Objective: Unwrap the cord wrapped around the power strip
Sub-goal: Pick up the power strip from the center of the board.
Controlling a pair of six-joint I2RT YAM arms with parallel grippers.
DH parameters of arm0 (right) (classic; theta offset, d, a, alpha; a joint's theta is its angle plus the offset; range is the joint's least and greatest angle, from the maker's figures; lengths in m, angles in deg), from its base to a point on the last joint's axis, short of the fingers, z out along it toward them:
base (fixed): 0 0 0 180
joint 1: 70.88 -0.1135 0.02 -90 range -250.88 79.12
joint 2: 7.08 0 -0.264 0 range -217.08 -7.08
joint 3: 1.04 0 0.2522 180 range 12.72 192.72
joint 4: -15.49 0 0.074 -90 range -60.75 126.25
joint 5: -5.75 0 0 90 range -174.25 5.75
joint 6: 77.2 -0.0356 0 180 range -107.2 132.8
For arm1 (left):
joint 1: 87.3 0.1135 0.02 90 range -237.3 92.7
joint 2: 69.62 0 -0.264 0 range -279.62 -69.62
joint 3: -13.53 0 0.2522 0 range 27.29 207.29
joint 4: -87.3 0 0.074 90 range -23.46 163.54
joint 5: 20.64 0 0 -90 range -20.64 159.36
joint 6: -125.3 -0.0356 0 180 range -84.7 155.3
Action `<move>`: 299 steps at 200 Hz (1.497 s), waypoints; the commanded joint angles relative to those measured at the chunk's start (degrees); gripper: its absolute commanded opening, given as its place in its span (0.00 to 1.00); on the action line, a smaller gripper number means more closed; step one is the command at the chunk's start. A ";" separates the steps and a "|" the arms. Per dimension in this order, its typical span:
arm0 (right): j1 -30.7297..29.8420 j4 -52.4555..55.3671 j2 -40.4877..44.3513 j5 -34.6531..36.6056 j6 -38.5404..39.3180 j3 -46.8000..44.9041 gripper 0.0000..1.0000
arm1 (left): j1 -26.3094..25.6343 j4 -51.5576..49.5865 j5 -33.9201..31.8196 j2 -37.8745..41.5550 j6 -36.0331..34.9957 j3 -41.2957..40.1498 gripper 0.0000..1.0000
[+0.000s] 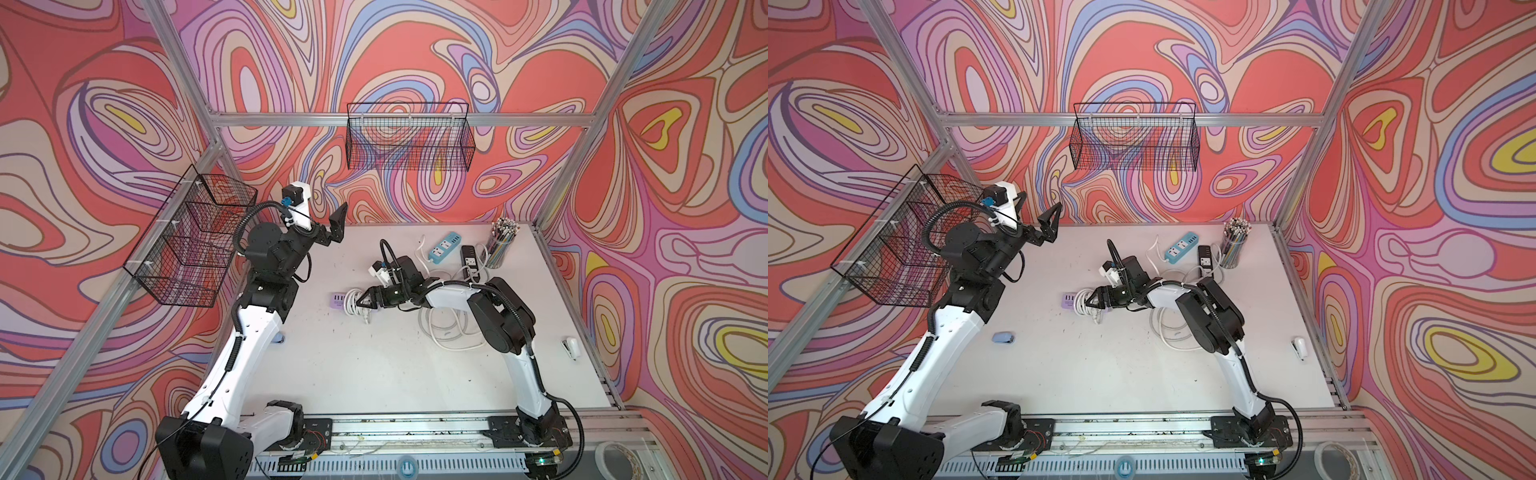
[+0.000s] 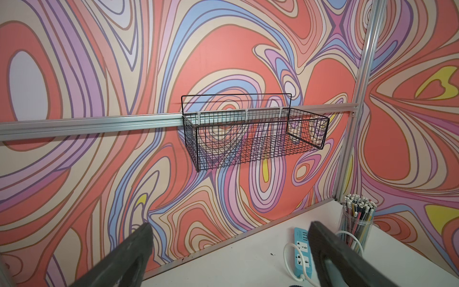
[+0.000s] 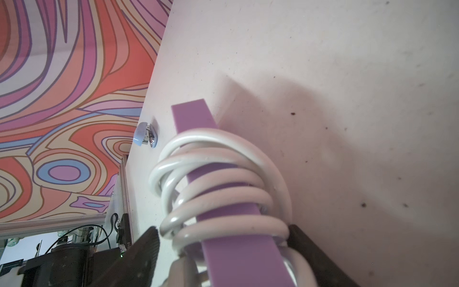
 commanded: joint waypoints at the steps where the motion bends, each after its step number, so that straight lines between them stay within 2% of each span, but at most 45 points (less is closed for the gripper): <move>1: -0.17 -0.08 -1.89 -0.25 -0.50 0.87 0.75 | 0.36 1.03 1.07 1.13 -0.30 -0.54 1.00; 39: -0.17 -0.63 -2.39 -1.19 -1.26 1.31 0.61 | 0.34 0.94 1.06 1.17 -0.37 -0.58 1.00; 89: -0.17 -0.31 -3.53 -3.00 -1.74 3.03 0.48 | 0.34 0.94 1.16 1.17 -0.35 -0.57 1.00; 97: -0.17 0.13 -3.79 -3.32 -1.49 3.53 0.50 | 0.36 0.98 1.18 1.26 -0.39 -0.57 1.00; 111: -0.19 1.12 -4.34 -3.41 -1.08 4.36 0.61 | 0.38 0.94 1.23 1.26 -0.38 -0.59 1.00; 146: -0.34 6.81 -6.34 -3.20 2.13 8.63 0.74 | 0.34 1.03 1.51 1.24 -0.34 -0.51 1.00; 170: -1.36 14.06 -6.70 0.21 6.94 12.01 0.79 | 0.45 1.03 1.47 1.35 -0.54 -0.59 1.00; 263: -4.51 25.93 -6.79 9.88 13.87 14.99 0.79 | 0.70 1.47 1.76 1.44 -0.09 -0.75 1.00; 285: -4.69 27.43 -6.66 11.03 14.51 15.46 0.70 | 0.72 1.47 1.76 1.46 -0.11 -0.75 1.00; 299: -4.70 27.59 -6.36 11.18 14.52 15.46 0.60 | 0.71 1.54 1.77 1.46 -0.08 -0.72 1.00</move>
